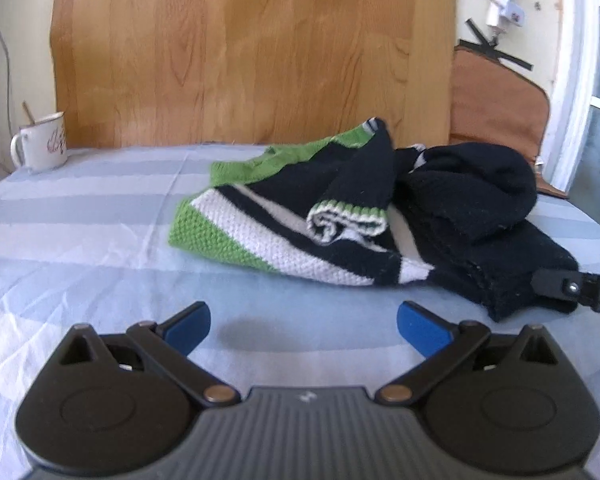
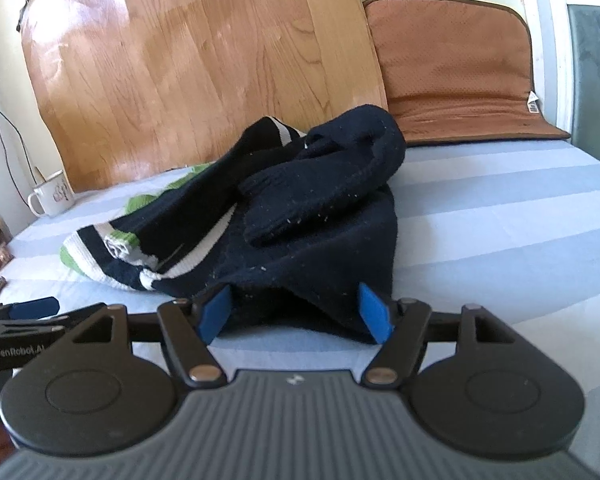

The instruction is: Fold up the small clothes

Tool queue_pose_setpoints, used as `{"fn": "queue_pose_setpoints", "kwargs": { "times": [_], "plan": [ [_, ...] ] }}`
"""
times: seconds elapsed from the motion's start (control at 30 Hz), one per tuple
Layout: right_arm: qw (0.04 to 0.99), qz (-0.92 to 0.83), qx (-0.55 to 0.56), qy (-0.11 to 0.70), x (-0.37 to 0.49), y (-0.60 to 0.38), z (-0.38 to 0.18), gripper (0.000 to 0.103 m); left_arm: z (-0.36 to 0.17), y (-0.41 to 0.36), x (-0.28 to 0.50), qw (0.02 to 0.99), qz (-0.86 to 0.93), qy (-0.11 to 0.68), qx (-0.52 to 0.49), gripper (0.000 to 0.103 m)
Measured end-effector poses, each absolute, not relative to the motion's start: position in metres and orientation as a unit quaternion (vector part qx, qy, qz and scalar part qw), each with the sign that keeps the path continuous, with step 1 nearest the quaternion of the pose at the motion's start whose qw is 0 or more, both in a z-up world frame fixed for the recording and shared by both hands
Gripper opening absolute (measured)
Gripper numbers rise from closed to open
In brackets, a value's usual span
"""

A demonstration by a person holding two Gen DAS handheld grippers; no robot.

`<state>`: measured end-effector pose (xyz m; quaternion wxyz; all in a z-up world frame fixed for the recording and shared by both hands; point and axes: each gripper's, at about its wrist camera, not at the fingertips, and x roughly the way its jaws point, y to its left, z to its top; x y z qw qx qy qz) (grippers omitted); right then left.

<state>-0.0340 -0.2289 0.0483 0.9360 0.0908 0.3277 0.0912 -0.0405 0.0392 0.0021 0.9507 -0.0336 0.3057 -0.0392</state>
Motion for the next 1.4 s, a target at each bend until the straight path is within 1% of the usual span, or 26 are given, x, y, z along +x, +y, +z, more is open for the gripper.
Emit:
{"fn": "queue_pose_setpoints", "kwargs": {
  "times": [0.1, 0.23, 0.43, 0.53, 0.63, 1.23, 1.3, 1.33, 1.4],
  "plan": [
    [0.934, 0.088, 0.090, 0.333, -0.035, -0.228, 0.051, 0.072, 0.000, 0.043, -0.038, 0.946, -0.033, 0.319, -0.049, 0.103],
    [0.933, 0.084, 0.090, 0.338, -0.038, -0.229, 0.053, 0.072, 0.001, 0.043, -0.042, 0.949, -0.030, 0.311, -0.050, 0.103],
    [0.932, 0.074, 0.083, 0.346, -0.045, -0.229, 0.053, 0.072, 0.000, 0.034, -0.039, 0.944, -0.020, 0.329, -0.023, 0.103],
    [0.928, 0.070, 0.080, 0.357, -0.048, -0.229, 0.048, 0.072, -0.002, 0.023, -0.036, 0.939, -0.012, 0.342, 0.018, 0.103],
    [0.923, 0.065, 0.080, 0.371, -0.049, -0.230, 0.042, 0.072, -0.002, 0.025, -0.035, 0.939, -0.012, 0.344, 0.016, 0.103],
    [0.925, 0.073, 0.078, 0.364, -0.055, -0.232, 0.042, 0.073, 0.000, 0.028, -0.032, 0.937, -0.014, 0.349, 0.012, 0.103],
    [0.924, 0.098, 0.098, 0.357, -0.059, -0.239, 0.046, 0.072, 0.002, 0.031, -0.033, 0.939, -0.008, 0.343, 0.001, 0.103],
    [0.925, 0.113, 0.102, 0.347, -0.062, -0.243, 0.052, 0.072, 0.004, 0.035, -0.038, 0.945, 0.001, 0.327, -0.013, 0.103],
    [0.928, 0.150, 0.107, 0.325, -0.068, -0.249, 0.066, 0.070, 0.014, 0.048, -0.051, 0.962, 0.020, 0.271, -0.039, 0.103]
  ]
}}
